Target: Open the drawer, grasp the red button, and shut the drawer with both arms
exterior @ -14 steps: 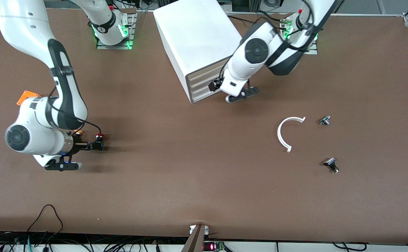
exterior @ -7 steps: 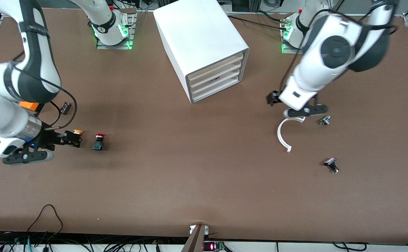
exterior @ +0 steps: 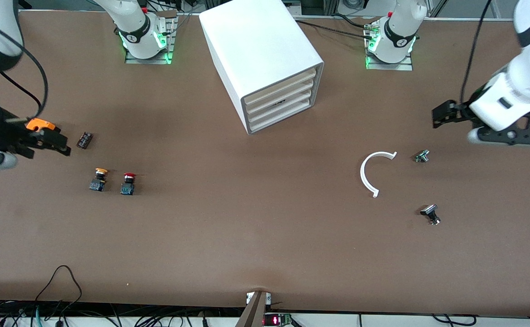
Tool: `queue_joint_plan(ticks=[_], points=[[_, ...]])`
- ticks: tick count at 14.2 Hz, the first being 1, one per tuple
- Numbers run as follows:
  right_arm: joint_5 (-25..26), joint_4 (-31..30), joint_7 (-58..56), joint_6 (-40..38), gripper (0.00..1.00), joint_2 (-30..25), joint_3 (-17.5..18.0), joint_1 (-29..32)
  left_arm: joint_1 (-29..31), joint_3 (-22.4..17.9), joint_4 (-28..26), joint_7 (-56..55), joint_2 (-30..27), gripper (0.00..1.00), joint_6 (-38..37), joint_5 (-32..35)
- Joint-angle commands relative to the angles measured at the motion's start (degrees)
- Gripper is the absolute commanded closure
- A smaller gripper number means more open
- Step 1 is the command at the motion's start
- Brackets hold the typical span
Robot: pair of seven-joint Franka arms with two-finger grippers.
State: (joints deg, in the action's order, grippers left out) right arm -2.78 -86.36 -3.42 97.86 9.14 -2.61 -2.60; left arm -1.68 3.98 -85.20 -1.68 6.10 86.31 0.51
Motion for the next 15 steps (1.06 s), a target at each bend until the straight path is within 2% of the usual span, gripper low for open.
queue_joint_plan(ticks=[1,7,11,15], points=[[1.46,-1.44,2.27,-4.24,0.01,-4.2,1.73,1.63,-0.43,-0.73,1.62,3.09,-0.91,0.0,-1.85,0.37],[2.07,-1.7,2.27,-11.36,0.01,-8.16,1.82,1.81,0.88,-1.43,1.26,3.44,-1.18,0.0,-2.72,0.37],[3.29,-7.41,2.27,-7.43,0.01,-11.59,1.29,1.9,0.88,-0.91,1.27,3.44,-1.09,0.0,-2.64,0.46],[3.3,-6.8,2.27,-7.59,0.01,-11.16,1.21,1.98,0.8,-0.82,1.0,3.44,-0.92,0.0,-1.67,0.46]])
